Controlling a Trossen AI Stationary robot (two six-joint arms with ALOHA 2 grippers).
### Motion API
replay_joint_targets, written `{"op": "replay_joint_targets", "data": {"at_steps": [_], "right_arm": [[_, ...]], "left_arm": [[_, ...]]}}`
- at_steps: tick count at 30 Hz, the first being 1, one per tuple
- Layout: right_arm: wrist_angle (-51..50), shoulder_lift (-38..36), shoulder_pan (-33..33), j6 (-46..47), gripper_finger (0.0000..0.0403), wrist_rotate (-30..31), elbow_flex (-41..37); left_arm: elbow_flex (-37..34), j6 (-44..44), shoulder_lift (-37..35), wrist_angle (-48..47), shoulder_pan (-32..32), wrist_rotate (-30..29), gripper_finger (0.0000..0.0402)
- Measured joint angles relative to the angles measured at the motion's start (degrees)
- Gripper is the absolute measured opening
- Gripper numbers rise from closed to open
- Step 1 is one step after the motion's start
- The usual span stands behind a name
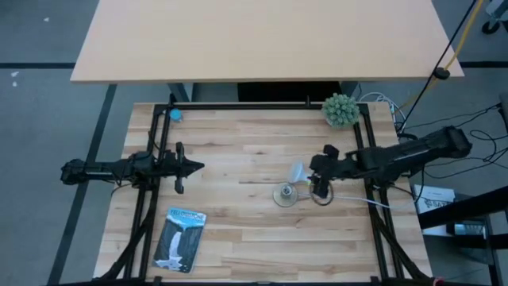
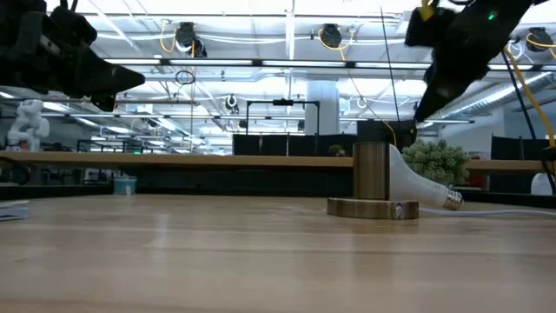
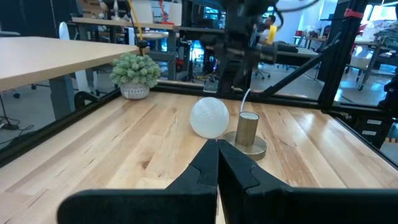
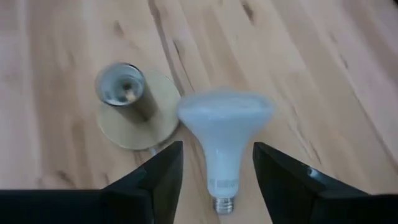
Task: Screw lightbulb
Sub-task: Insert the lightbulb into the bronze lamp socket
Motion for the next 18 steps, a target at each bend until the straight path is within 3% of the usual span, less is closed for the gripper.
{"op": "replay_joint_targets", "data": {"at_steps": [9, 18], "right_arm": [[0.46, 12.1, -3.01, -1.93, 0.0199, -3.0, 0.0], [8.44, 20.94, -9.72, -6.07, 0.0199, -9.95, -0.02]], "left_arm": [[0.01, 0.0, 0.01, 0.01, -0.01, 0.0, 0.0], [0.01, 0.02, 0.01, 0.01, -0.02, 0.0, 0.0]]}}
